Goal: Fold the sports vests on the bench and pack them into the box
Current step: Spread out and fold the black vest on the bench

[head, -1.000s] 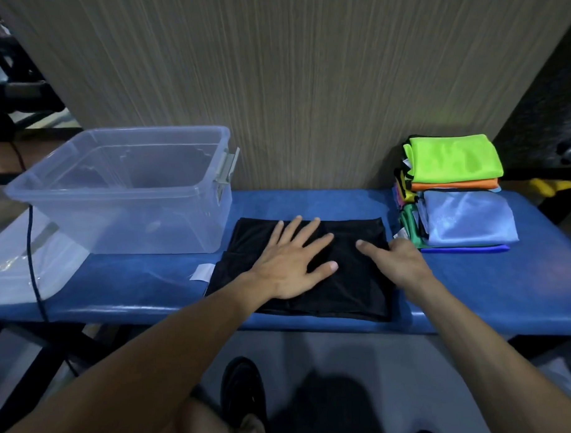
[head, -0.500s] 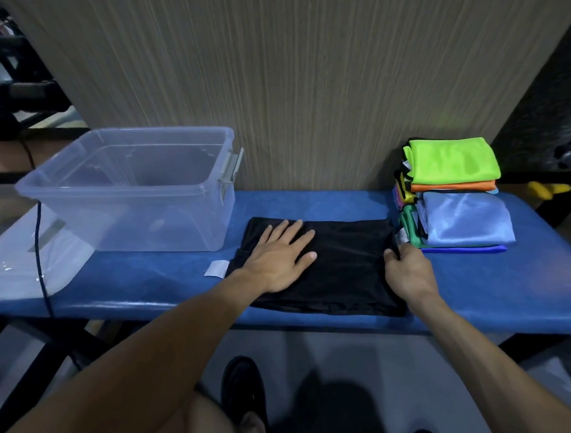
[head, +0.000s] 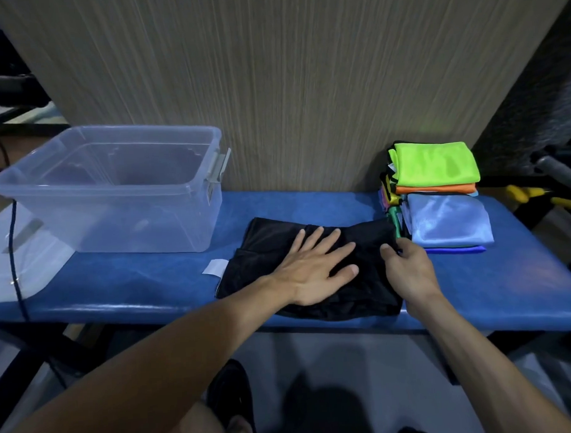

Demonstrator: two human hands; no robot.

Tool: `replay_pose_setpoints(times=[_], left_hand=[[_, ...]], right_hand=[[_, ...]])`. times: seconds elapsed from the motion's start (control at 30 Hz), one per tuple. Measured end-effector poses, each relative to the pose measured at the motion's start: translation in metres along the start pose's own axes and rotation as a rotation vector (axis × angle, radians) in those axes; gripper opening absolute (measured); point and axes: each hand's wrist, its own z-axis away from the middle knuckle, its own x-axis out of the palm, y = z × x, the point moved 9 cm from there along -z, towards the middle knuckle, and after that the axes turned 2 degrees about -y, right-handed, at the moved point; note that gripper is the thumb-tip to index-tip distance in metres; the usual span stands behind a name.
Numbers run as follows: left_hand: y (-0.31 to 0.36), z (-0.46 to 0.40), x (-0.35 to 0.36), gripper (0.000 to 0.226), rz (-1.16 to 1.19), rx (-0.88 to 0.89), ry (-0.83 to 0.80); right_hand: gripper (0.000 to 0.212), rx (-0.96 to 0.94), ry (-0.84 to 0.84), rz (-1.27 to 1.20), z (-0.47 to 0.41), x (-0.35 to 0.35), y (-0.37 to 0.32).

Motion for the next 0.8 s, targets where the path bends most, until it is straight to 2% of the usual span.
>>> replay_pose_setpoints(times=[0.07, 0.13, 0.23, 0.37, 0.43, 0.53, 0.6, 0.67, 0.73, 0.8], left_hand=[[0.005, 0.003, 0.012, 0.068, -0.050, 0.021, -0.030], [0.004, 0.005, 0.025, 0.070, -0.143, 0.035, -0.029], [0.004, 0.003, 0.027, 0.071, -0.152, 0.061, -0.021], [0.003, 0.009, 0.024, 0.076, -0.122, 0.117, -0.046], [0.003, 0.012, 0.027, 0.081, -0.157, 0.126, -0.076], [-0.001, 0.009, 0.022, 0.086, -0.101, 0.147, -0.139], [-0.007, 0.009, 0.000, 0.078, 0.017, 0.186, -0.083], [-0.020, 0.013, -0.031, 0.058, 0.123, 0.209, 0.050], [-0.042, 0.021, -0.052, 0.046, 0.129, 0.191, 0.137], [-0.063, 0.029, -0.060, 0.039, 0.139, 0.164, 0.155]], right_hand=[[0.055, 0.005, -0.007, 0.022, 0.001, 0.002, 0.000], [0.049, -0.016, 0.006, 0.063, 0.003, 0.003, -0.005], [0.043, -0.046, 0.023, 0.112, 0.005, 0.002, -0.011], [0.025, 0.026, -0.106, -0.008, 0.009, 0.009, -0.012], [0.022, 0.062, -0.185, -0.067, 0.014, 0.017, -0.014], [0.012, 0.061, -0.222, -0.079, 0.020, 0.024, -0.024], [0.009, 0.063, -0.217, -0.100, 0.020, 0.027, -0.031], [0.008, 0.067, -0.217, -0.122, 0.019, 0.032, -0.036], [0.009, 0.070, -0.229, -0.126, 0.017, 0.037, -0.042], [0.017, 0.068, -0.247, -0.134, 0.017, 0.043, -0.046]])
